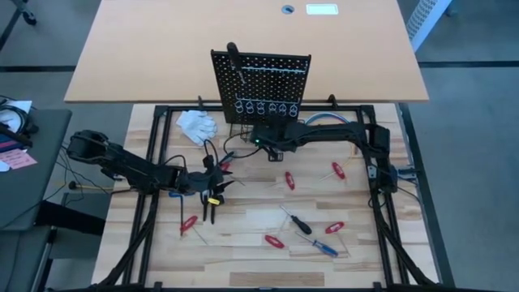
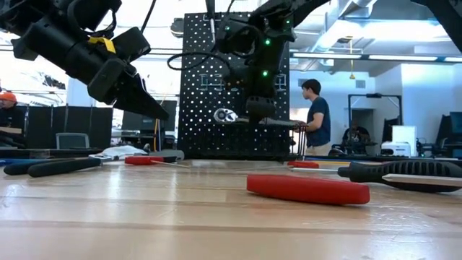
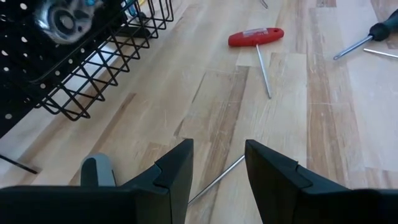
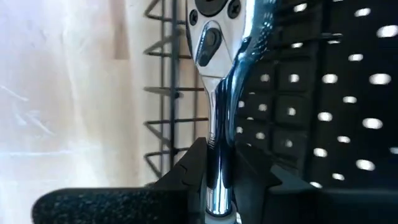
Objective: Hang tools onto peg board
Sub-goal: Put the black ratchet wrench in the mesh basket on the pegboard, then put the black adjustable plier in the mesh basket on the pegboard
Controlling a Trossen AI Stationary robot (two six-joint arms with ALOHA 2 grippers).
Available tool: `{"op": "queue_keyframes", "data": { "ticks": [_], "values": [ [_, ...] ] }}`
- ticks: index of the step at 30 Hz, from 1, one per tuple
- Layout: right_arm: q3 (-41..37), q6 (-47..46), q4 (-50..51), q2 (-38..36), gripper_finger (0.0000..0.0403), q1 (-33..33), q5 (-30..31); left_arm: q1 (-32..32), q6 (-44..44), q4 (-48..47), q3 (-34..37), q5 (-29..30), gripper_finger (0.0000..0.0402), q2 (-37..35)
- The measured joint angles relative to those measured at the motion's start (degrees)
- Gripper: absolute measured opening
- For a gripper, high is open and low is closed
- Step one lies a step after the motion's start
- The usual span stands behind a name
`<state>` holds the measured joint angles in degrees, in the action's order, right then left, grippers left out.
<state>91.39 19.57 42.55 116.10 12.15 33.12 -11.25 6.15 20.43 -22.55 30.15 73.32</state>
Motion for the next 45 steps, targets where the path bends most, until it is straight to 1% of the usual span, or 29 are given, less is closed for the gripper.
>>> {"op": "queue_keyframes", "data": {
  "ticks": [14,17,20,28,30,33,35,38,40,43,45],
  "values": [
    [-0.17,0.24,0.39,0.29,0.0062,0.73,-0.39,0.00,0.91,0.10,0.00,0.02,0.0138,0.00],
    [-0.17,0.42,0.52,0.21,0.0069,0.65,-0.38,0.00,1.02,-0.03,0.00,0.01,0.0138,0.00],
    [-0.17,0.44,0.31,0.19,0.0090,0.65,-0.37,-0.13,1.03,-0.05,0.00,0.02,0.0138,0.00],
    [-0.17,1.58,0.44,0.08,0.0169,0.40,-0.19,-0.83,1.20,-0.06,0.00,0.02,0.0138,0.00],
    [-0.17,1.44,0.61,-0.44,0.0180,-0.08,0.05,-0.85,1.20,-0.17,0.00,0.00,0.0138,0.00],
    [-0.17,1.00,0.06,-2.04,0.0184,-2.00,0.11,-1.09,1.07,-1.60,-0.12,0.08,0.0138,-0.26],
    [-0.17,0.17,0.17,-3.58,0.0181,-3.89,0.09,-1.49,1.42,-5.71,-0.93,0.77,0.0138,-1.06],
    [-0.17,-2.79,0.14,-5.23,0.0172,-7.58,0.04,-2.43,4.35,-15.49,-4.04,3.21,0.0138,-3.47],
    [-0.17,-4.98,0.01,-5.93,0.0165,-10.59,-0.41,-3.81,7.45,-25.54,-6.29,3.99,0.0138,-5.88],
    [-0.50,-7.31,-1.84,-6.39,0.0154,-15.52,-3.52,-8.05,15.18,-41.69,-10.08,3.94,0.0135,-8.23],
    [-3.34,-7.12,-9.22,-6.42,0.0146,-18.47,-6.99,-11.64,24.58,-53.96,-12.21,2.14,0.0130,-9.46]
  ]
}}
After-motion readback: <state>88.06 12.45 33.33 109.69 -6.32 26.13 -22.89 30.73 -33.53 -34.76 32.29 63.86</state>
